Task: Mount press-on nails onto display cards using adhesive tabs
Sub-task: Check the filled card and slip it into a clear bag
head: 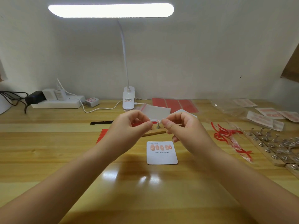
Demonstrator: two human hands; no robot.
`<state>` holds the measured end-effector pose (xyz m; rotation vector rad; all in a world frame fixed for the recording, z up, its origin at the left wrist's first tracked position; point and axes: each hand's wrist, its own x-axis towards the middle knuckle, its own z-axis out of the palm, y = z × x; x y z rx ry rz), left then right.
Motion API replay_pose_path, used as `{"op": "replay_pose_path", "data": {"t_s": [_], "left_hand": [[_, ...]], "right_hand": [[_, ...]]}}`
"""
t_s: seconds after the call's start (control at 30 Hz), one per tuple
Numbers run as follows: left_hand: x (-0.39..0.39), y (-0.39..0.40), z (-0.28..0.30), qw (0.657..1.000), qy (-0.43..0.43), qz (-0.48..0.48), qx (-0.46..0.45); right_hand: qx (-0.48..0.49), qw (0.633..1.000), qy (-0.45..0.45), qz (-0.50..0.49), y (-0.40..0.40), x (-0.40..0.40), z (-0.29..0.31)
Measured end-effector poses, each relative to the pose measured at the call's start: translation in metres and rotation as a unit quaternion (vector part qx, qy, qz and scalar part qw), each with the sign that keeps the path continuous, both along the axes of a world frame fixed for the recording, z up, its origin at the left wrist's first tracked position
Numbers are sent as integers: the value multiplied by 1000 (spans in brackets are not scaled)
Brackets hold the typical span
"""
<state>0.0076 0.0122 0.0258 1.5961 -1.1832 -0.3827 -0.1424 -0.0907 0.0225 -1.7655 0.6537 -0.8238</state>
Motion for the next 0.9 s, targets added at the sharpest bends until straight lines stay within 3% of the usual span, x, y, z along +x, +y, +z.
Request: {"op": "replay_pose_path", "data": {"t_s": [0.1, 0.2, 0.37, 0.5, 0.67, 0.8, 0.9], "left_hand": [[1, 0, 0, 1000, -3, 16, 6], [-1, 0, -1, 1000, -10, 25, 16], [-3, 0, -2, 998, -19, 38, 35], [-4, -1, -3, 998, -23, 33, 46], [-5, -1, -5, 997, -23, 33, 61], [-6, -1, -3, 995, -27, 80, 60], [-3, -1, 1, 990, 0, 129, 53]], "right_hand": [[-105, 986, 127, 3, -13, -8, 4], [-228, 896, 376, 70, -22, -18, 9], [-257, 832, 482, 96, -24, -16, 1], [-200, 836, 501, 102, -28, -15, -5], [-201, 852, 473, 99, -30, -16, -6], [-233, 876, 415, 80, -28, -18, -5], [-247, 913, 323, 41, -22, -16, 1]]}}
